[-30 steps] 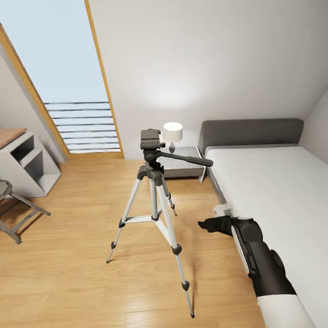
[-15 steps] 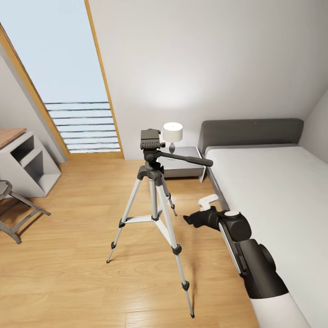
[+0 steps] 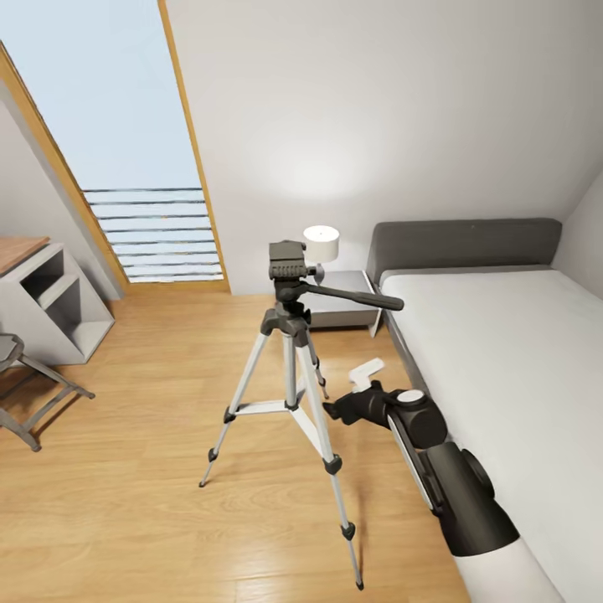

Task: Attach the digital camera to the camera tripod in the bedroom.

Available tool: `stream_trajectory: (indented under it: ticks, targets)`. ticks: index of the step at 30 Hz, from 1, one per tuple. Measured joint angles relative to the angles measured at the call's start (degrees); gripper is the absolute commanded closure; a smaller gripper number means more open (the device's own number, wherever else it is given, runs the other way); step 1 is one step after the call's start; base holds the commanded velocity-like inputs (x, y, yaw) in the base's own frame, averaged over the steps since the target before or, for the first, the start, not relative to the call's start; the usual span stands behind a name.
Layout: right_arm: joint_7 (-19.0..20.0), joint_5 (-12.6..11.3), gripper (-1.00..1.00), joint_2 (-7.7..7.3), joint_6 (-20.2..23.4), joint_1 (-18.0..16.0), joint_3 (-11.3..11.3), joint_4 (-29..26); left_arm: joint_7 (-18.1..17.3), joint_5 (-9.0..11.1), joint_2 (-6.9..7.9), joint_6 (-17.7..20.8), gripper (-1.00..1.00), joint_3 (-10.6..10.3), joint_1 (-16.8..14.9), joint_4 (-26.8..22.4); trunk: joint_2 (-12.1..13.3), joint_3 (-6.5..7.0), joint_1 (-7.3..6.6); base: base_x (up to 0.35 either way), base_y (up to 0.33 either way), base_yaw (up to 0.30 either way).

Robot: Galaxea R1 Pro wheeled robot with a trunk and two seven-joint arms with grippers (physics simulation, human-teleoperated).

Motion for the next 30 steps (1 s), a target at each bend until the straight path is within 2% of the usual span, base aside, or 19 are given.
stream_trajectory:
  ticks: [6, 19, 22, 23, 30]
  targets:
    - [0.5, 0.0, -1.00, 0.04, 0.0, 0.0, 0.8, 0.0, 0.0, 0.0, -0.09, 0.0, 1.00, 0.0, 0.0, 0.0, 0.0, 0.00, 0.00, 0.009, 0.014, 0.000]
    - [2.0, -0.1, -1.00, 0.13, 0.0, 0.0, 0.8, 0.0, 0.0, 0.0, -0.11, 0.0, 1.00, 0.0, 0.0, 0.0, 0.0, 0.00, 0.00, 0.000, 0.001, 0.000]
    - [3.3, -0.1, -1.00, 0.69, 0.0, 0.0, 0.8, 0.0, 0.0, 0.0, -0.11, 0.0, 1.00, 0.0, 0.0, 0.0, 0.0, 0.00, 0.00, 0.000, 0.000, 0.000]
    - [4.6, -0.2, -1.00, 1.38, 0.0, 0.0, 0.8, 0.1, 0.0, 0.0, -0.11, 0.0, 1.00, 0.0, 0.0, 0.0, 0.0, 0.00, 0.00, 0.000, 0.000, 0.000]
    - [5.2, -0.1, -1.00, 1.97, 0.0, 0.0, 0.8, 0.1, 0.0, 0.0, -0.11, 0.0, 1.00, 0.0, 0.0, 0.0, 0.0, 0.00, 0.00, 0.000, 0.000, 0.000]
